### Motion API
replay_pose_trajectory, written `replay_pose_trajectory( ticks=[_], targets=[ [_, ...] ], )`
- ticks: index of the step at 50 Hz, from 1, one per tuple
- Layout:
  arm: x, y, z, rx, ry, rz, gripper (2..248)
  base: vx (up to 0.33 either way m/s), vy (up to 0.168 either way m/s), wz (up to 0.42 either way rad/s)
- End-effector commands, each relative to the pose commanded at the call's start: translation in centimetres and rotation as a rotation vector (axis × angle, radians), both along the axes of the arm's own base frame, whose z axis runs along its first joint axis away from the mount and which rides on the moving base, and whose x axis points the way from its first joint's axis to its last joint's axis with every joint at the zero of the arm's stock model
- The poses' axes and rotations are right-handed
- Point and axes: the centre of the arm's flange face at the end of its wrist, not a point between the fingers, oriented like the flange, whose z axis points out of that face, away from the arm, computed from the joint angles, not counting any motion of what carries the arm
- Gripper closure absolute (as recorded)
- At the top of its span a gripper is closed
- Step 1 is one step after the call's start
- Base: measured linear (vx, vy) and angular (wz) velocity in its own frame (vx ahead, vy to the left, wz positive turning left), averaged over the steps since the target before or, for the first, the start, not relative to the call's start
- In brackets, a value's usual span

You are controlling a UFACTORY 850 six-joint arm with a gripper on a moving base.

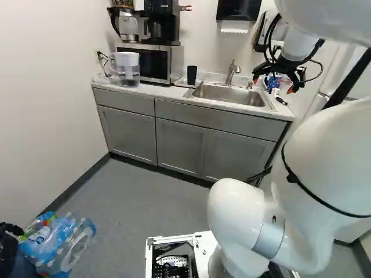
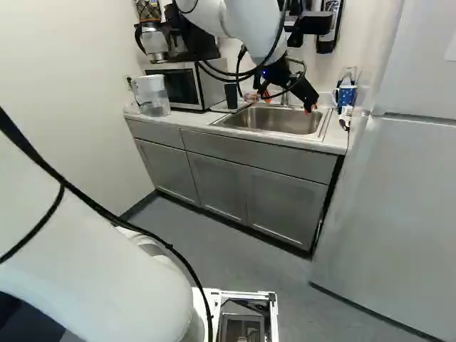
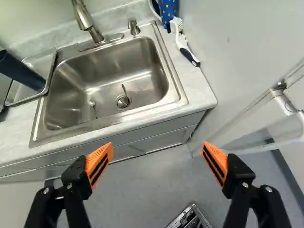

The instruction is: Rinse the cup and place it in the tray

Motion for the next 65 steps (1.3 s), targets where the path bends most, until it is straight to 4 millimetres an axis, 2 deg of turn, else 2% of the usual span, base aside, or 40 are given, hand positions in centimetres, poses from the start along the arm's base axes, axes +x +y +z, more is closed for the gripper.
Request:
replay_pose_trajectory(
  ticks=[17,33,49,65],
  targets=[
    [0.1,0.2,-0.3,-0.004,-0.003,0.005,3,0.0,0.0,0.0],
    [0.5,0.8,-1.5,-0.015,-0.012,0.023,3,0.0,0.0,0.0],
    [1.1,2.0,-3.4,-0.035,-0.029,0.054,3,0.0,0.0,0.0],
    [1.7,3.7,-6.1,-0.062,-0.054,0.099,3,0.0,0.0,0.0]
  ],
)
